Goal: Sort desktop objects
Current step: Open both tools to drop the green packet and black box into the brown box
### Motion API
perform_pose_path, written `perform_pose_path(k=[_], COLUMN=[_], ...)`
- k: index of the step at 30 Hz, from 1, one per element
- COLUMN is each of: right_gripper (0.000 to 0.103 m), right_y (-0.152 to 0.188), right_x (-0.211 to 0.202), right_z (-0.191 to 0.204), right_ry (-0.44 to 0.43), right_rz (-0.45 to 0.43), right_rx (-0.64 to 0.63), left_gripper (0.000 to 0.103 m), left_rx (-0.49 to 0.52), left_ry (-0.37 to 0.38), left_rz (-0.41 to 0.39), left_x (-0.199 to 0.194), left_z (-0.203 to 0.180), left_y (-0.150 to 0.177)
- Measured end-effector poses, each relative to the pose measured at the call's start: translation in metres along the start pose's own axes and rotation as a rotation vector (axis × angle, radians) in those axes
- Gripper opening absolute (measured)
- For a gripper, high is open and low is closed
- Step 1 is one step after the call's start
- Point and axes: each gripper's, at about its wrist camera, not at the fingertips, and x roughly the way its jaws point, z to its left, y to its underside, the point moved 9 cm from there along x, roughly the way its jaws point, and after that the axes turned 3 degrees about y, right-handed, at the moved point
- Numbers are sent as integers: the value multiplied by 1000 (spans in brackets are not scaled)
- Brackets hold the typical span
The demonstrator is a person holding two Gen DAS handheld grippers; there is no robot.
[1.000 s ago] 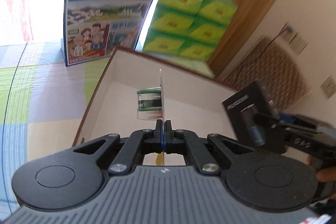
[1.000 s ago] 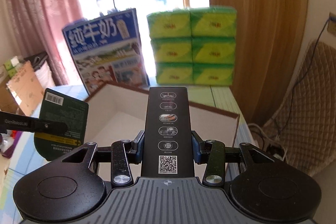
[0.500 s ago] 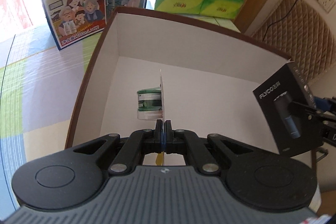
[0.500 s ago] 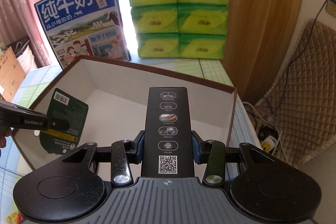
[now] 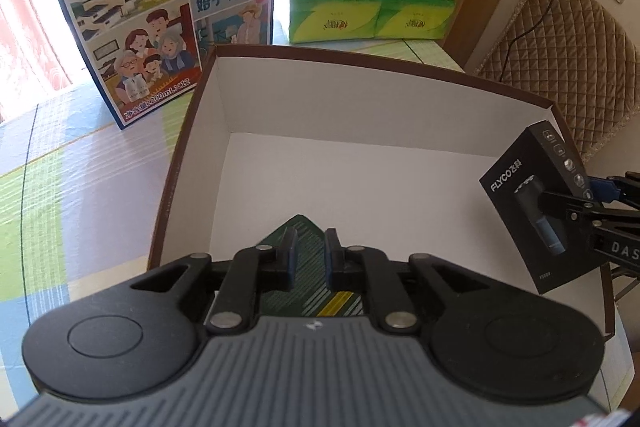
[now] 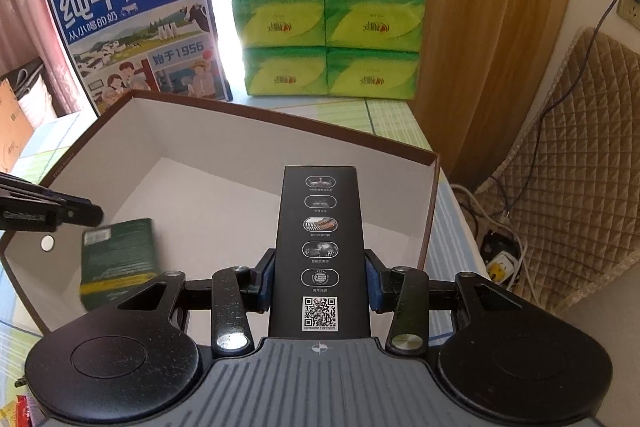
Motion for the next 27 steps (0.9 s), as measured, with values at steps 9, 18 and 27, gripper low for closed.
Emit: perform_pose_path(k=[9,18,27], right_gripper=[41,83,97], right_y=[-2,-15,-7], right_x=[4,-16,-29], right_z=[-4,-2,1], right_ry=[46,50,40], right_rz=[-20,-96,-82], right_rx=[-1,-48,-40], left_gripper=[12,29,53], left_rx=[-1,10,48], left_ry=[-4,11,11], left_rz=[-12,-33,-50], left_x=[-10,-22,-39], left_z=[5,5,-6], left_y=[1,5,11])
